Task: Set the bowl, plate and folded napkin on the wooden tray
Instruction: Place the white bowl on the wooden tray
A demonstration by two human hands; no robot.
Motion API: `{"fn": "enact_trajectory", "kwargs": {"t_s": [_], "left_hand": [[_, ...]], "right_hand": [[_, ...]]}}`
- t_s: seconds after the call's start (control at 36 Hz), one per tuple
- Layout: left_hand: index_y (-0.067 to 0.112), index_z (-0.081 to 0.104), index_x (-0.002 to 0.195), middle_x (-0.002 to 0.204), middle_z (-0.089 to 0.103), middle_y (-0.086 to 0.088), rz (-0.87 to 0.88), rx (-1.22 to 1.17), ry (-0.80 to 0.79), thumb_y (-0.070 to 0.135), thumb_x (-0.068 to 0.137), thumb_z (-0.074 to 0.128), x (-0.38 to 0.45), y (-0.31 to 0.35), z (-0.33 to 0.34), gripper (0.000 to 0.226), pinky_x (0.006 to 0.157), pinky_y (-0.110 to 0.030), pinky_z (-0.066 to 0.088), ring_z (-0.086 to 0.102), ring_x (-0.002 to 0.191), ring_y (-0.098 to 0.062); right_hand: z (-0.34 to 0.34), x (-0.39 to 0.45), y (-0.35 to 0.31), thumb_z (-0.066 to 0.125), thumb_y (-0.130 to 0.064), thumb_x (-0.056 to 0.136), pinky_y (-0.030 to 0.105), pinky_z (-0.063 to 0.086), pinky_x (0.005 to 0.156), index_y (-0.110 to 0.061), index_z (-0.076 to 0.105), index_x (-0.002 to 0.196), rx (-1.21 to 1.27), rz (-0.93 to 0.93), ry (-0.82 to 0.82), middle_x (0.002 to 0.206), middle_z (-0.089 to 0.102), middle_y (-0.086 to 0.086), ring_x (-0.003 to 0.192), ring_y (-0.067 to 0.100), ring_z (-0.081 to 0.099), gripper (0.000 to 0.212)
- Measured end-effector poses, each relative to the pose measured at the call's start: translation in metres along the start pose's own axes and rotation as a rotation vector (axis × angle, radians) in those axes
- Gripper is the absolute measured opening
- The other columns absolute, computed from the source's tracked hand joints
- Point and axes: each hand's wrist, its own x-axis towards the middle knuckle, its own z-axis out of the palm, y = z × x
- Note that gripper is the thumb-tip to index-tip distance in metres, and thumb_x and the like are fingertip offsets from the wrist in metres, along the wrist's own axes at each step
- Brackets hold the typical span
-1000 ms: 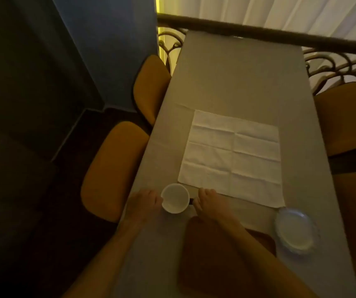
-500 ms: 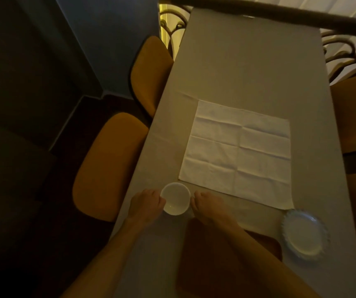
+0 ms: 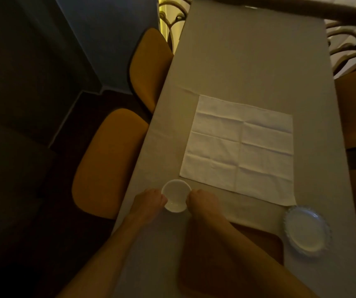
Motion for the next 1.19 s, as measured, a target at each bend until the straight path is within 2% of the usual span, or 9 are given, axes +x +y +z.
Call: {"fn": "enact_trajectory", "kwargs": {"t_s": [0.08,0.19,0.36,0.5,0.64,0.75,0.94,1.03,1.19], "left_hand": [[0.018,0.054,0.068,0.068,0.055,0.000,-0.020,-0.019,0.004,0.028,0.088,0.046,0.000,0.002,-0.001,0.024,0.056,-0.027,0.037,0.054,0.063,-0.018],[0.013,0.059,0.076,0.074,0.059,-0.003,-0.009,-0.028,0.006,0.027,0.088,0.048,-0.002,0.005,-0.001,0.022,0.060,-0.033,0.045,0.059,0.070,-0.022],[0.012,0.061,0.080,0.082,0.065,-0.007,0.026,0.028,0.064,0.029,0.088,0.046,-0.007,0.013,0.001,0.023,0.059,-0.030,0.039,0.056,0.070,-0.023],[0.012,0.059,0.084,0.082,0.060,-0.004,0.038,0.042,0.084,0.029,0.087,0.046,-0.017,0.030,-0.004,0.022,0.060,-0.030,0.036,0.050,0.071,-0.020],[0.017,0.053,0.077,0.079,0.056,-0.002,0.084,0.035,0.058,0.031,0.088,0.045,-0.031,0.046,-0.002,0.019,0.060,-0.029,0.036,0.050,0.069,-0.020],[0.012,0.057,0.083,0.085,0.061,-0.005,0.148,0.073,0.074,0.031,0.089,0.043,-0.045,0.058,0.005,0.025,0.062,-0.032,0.040,0.053,0.075,-0.022],[0.011,0.060,0.092,0.094,0.063,-0.006,0.175,0.110,0.031,0.029,0.090,0.043,-0.063,0.073,0.021,0.025,0.067,-0.033,0.043,0.058,0.084,-0.024],[0.011,0.060,0.091,0.093,0.063,-0.006,0.165,0.118,0.006,0.027,0.090,0.044,-0.069,0.077,0.028,0.023,0.067,-0.033,0.043,0.059,0.083,-0.025],[0.010,0.059,0.089,0.090,0.060,-0.008,0.174,0.109,-0.037,0.024,0.090,0.044,-0.074,0.080,0.037,0.020,0.067,-0.033,0.045,0.058,0.082,-0.025]], "right_hand": [[-0.005,0.000,0.001,0.056,-0.020,0.090,0.031,0.041,0.060,-0.011,0.068,0.092,0.051,0.014,-0.024,0.091,0.070,0.009,0.078,0.025,0.066,0.015],[-0.009,-0.004,0.005,0.052,-0.017,0.092,0.031,0.042,0.065,-0.009,0.068,0.095,0.077,-0.031,-0.063,0.097,0.069,0.011,0.085,0.026,0.065,0.018],[-0.013,-0.015,0.010,0.049,-0.023,0.093,0.031,0.039,0.060,-0.012,0.064,0.080,0.201,0.075,0.012,0.081,0.066,0.008,0.064,0.019,0.050,0.023],[-0.017,-0.032,0.019,0.051,-0.026,0.091,0.037,0.052,0.061,-0.011,0.066,0.077,0.299,0.118,0.034,0.076,0.067,0.008,0.066,0.024,0.063,0.026],[-0.014,-0.055,0.032,0.048,-0.027,0.092,0.026,0.032,0.046,-0.020,0.051,0.066,0.315,0.149,0.061,0.064,0.053,-0.002,0.054,0.015,0.049,0.028],[-0.010,-0.074,0.041,0.049,-0.027,0.093,0.027,0.041,0.050,-0.020,0.054,0.065,0.335,0.184,0.079,0.061,0.055,-0.003,0.054,0.014,0.054,0.030],[0.007,-0.107,0.049,0.044,-0.027,0.095,0.027,0.040,0.049,-0.021,0.049,0.067,0.367,0.268,0.057,0.063,0.055,-0.004,0.055,0.014,0.054,0.029],[0.012,-0.112,0.051,0.043,-0.025,0.095,0.035,0.051,0.061,-0.014,0.060,0.081,0.373,0.299,0.024,0.076,0.064,0.002,0.065,0.020,0.061,0.024],[0.025,-0.119,0.059,0.044,-0.029,0.097,0.032,0.050,0.061,-0.014,0.056,0.093,0.316,0.276,0.000,0.087,0.066,0.003,0.070,0.019,0.061,0.019]]}}
